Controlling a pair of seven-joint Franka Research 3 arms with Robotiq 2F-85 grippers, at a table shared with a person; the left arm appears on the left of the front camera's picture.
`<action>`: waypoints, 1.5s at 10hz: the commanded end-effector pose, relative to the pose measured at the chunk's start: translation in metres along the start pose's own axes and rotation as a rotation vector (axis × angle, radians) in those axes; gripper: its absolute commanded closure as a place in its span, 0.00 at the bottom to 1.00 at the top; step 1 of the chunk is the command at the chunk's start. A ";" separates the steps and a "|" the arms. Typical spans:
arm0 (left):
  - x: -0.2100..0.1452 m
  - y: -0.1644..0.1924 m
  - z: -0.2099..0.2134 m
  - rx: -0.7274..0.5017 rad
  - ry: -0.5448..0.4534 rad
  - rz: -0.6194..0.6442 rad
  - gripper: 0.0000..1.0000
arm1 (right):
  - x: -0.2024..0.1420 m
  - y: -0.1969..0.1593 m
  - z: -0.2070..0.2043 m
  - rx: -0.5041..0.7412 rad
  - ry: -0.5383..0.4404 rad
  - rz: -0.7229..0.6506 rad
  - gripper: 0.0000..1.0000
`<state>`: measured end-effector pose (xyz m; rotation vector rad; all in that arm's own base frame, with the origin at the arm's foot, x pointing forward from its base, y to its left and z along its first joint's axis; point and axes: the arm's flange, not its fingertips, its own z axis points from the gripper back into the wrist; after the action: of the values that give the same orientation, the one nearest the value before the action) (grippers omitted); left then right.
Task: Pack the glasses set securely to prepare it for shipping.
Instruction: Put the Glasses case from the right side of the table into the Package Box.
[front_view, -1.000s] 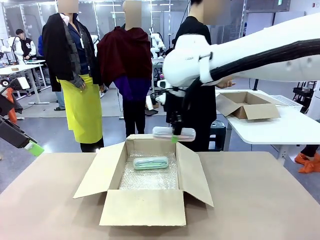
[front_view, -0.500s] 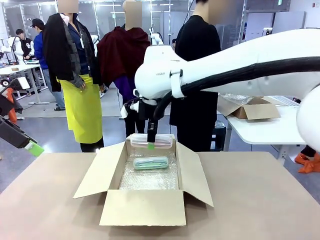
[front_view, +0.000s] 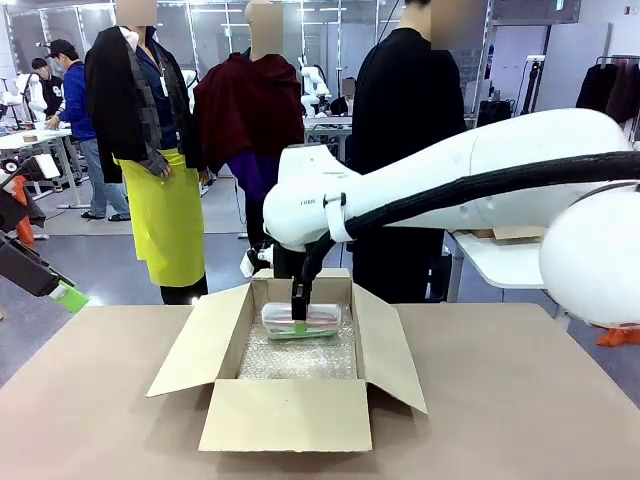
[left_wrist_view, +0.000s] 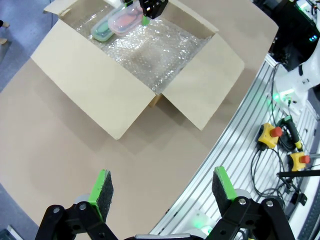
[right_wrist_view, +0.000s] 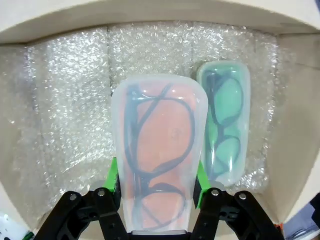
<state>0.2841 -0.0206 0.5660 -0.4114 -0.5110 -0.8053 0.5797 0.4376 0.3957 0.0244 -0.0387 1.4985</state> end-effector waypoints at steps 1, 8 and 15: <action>-0.001 -0.001 0.001 -0.001 0.003 -0.004 0.00 | 0.005 -0.003 -0.018 0.003 0.015 0.004 0.64; -0.001 -0.001 0.001 -0.001 0.003 -0.004 0.00 | 0.004 -0.003 -0.061 0.058 0.101 0.050 0.00; -0.001 -0.001 0.001 -0.001 0.003 -0.004 0.00 | 0.000 -0.002 -0.064 0.064 0.074 0.030 0.00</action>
<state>0.2841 -0.0206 0.5660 -0.4114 -0.5110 -0.8052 0.5837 0.4387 0.3319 0.0200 0.0677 1.5263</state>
